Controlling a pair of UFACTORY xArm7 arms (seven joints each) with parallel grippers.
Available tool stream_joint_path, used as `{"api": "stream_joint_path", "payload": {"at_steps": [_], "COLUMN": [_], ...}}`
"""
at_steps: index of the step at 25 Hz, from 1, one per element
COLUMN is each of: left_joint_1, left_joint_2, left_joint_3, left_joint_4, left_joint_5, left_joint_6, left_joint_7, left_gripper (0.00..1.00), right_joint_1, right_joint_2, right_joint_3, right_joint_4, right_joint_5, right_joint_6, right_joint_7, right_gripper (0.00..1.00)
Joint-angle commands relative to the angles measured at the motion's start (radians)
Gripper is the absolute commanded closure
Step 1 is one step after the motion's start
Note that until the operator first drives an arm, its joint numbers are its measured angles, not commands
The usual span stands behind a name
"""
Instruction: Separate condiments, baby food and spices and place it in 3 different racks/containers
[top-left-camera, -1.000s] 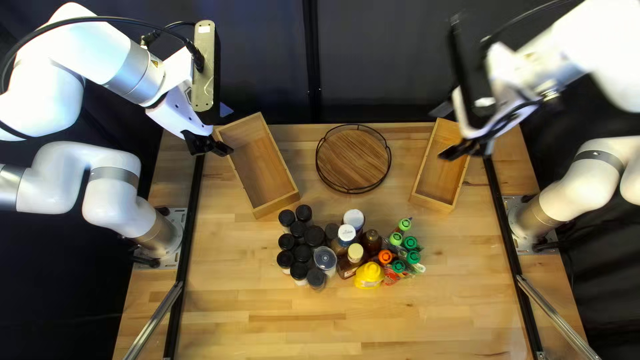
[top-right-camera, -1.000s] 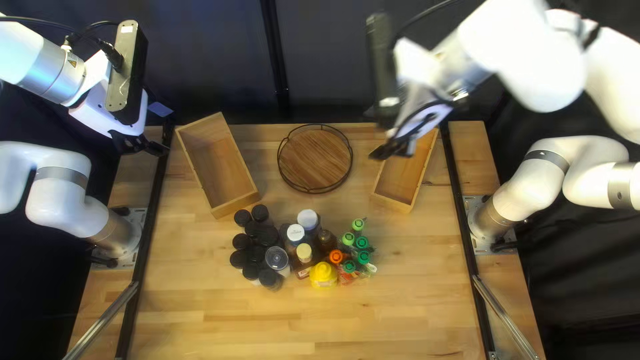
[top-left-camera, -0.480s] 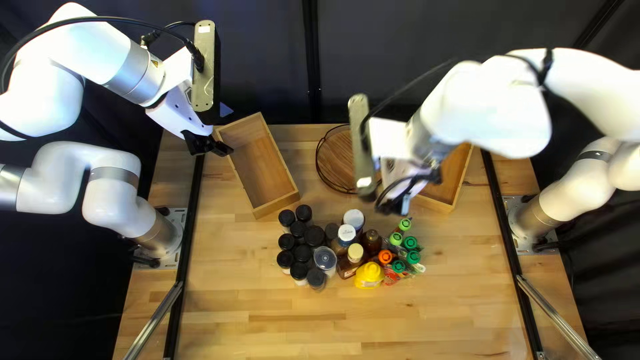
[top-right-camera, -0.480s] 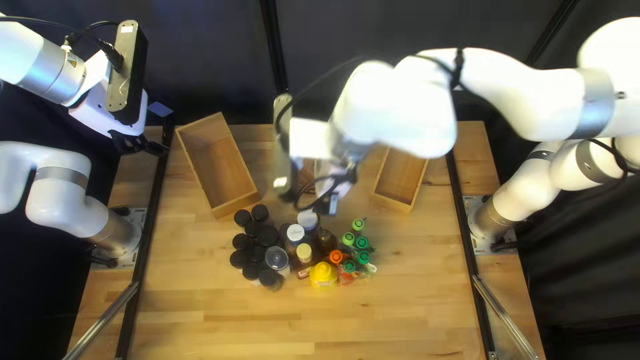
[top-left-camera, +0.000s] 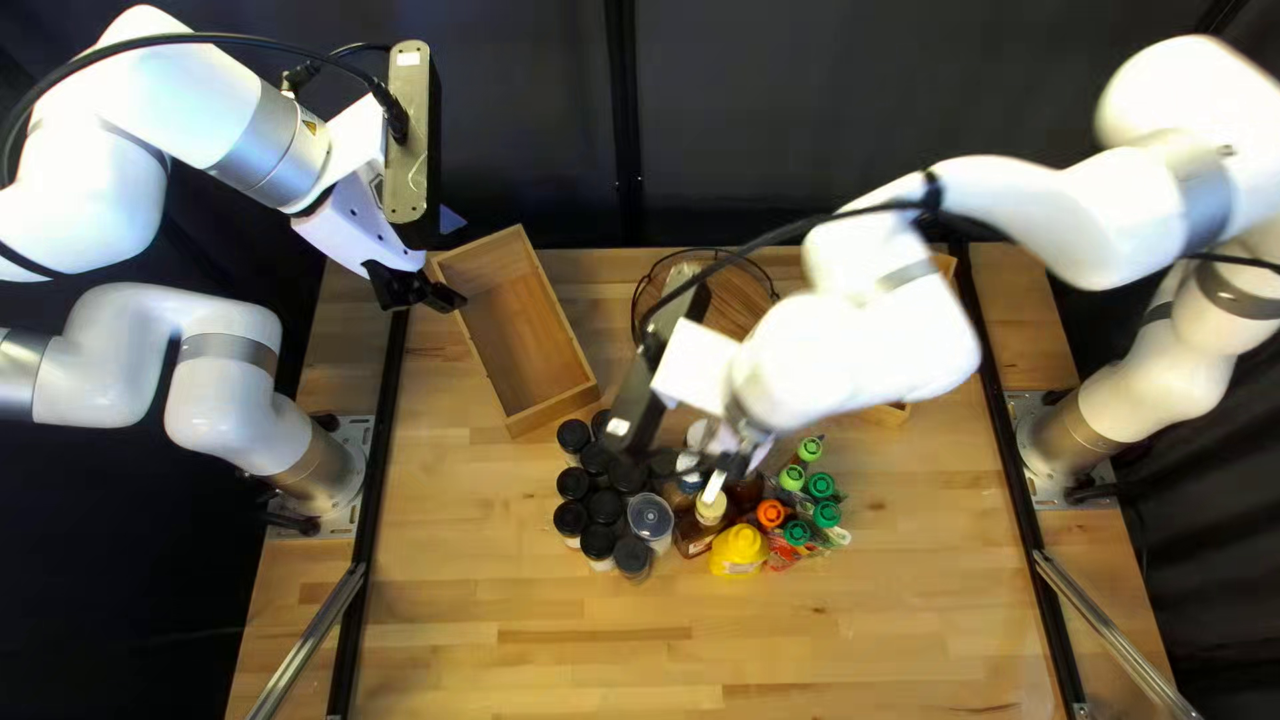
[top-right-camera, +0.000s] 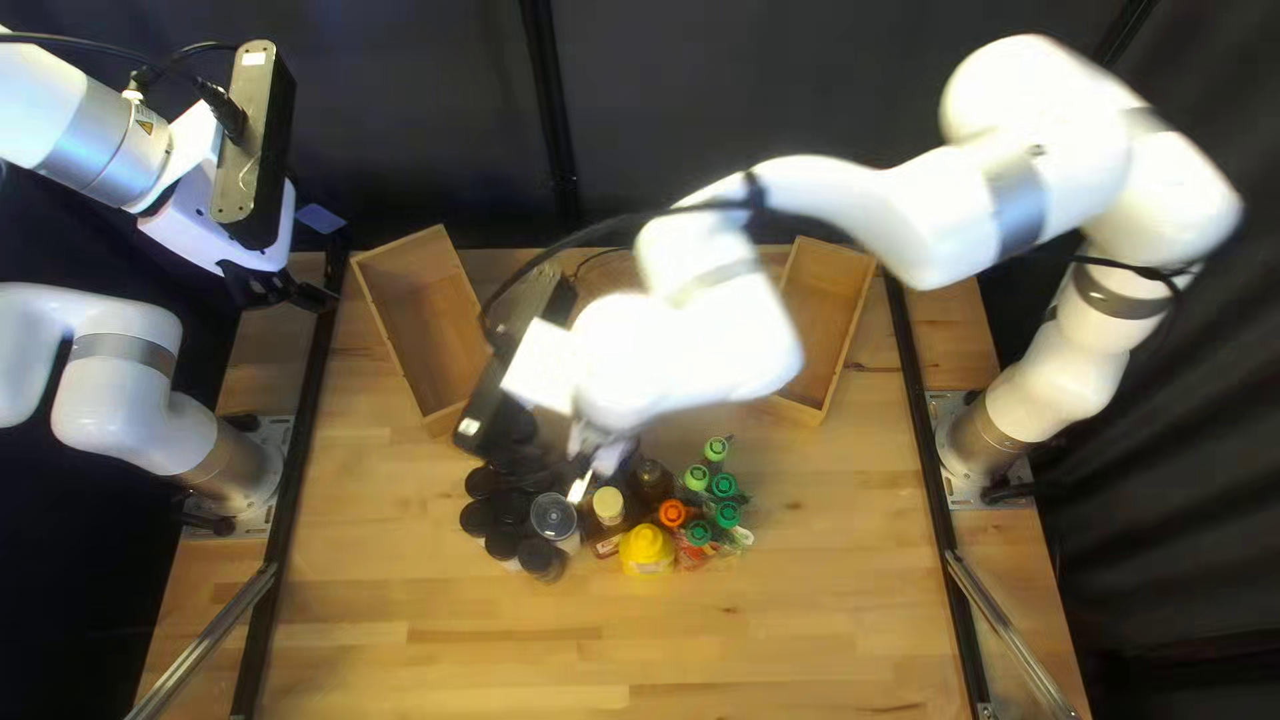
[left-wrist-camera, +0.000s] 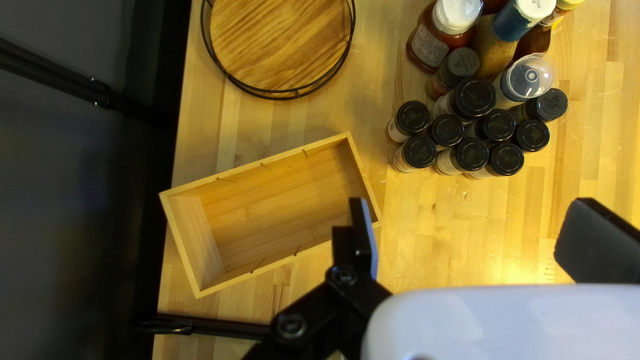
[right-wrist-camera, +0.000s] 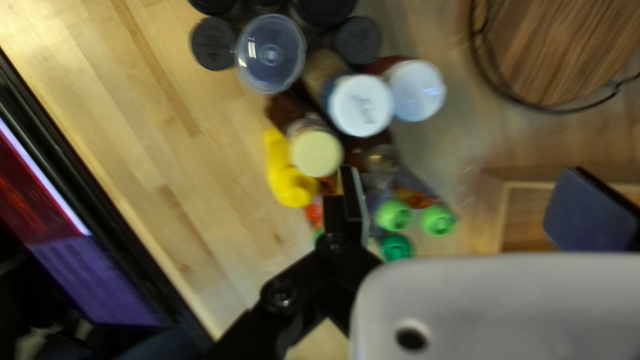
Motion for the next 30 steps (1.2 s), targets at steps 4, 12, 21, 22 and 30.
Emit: {"api": "stream_joint_path", "payload": {"at_steps": [4,12,21,22,30], "left_joint_1": [0.000,0.000,0.000,0.000,0.000], "left_joint_2": [0.000,0.000,0.000,0.000,0.000], "left_joint_3": [0.000,0.000,0.000,0.000,0.000], "left_joint_4": [0.000,0.000,0.000,0.000,0.000], "left_joint_5": [0.000,0.000,0.000,0.000,0.000], "left_joint_6": [0.000,0.000,0.000,0.000,0.000], "left_joint_7": [0.000,0.000,0.000,0.000,0.000], "left_gripper": [0.00,0.00,0.00,0.00,0.00], "right_joint_1": [0.014,-0.052,-0.072,-0.072,-0.042], "right_joint_2": [-0.034,-0.018,-0.033,-0.036,-0.066], "right_joint_3": [-0.021,-0.021,-0.036,-0.037,-0.056], "right_joint_4": [-0.024,-0.158,-0.204,-0.203,-0.170], "right_joint_5": [-0.012,0.011,0.000,-0.002,-0.026], "right_joint_6": [-0.052,-0.213,-0.287,-0.289,-0.264], "right_joint_7": [0.090,0.104,0.117,0.117,0.150], "right_gripper": [0.00,0.00,0.00,0.00,0.99]}}
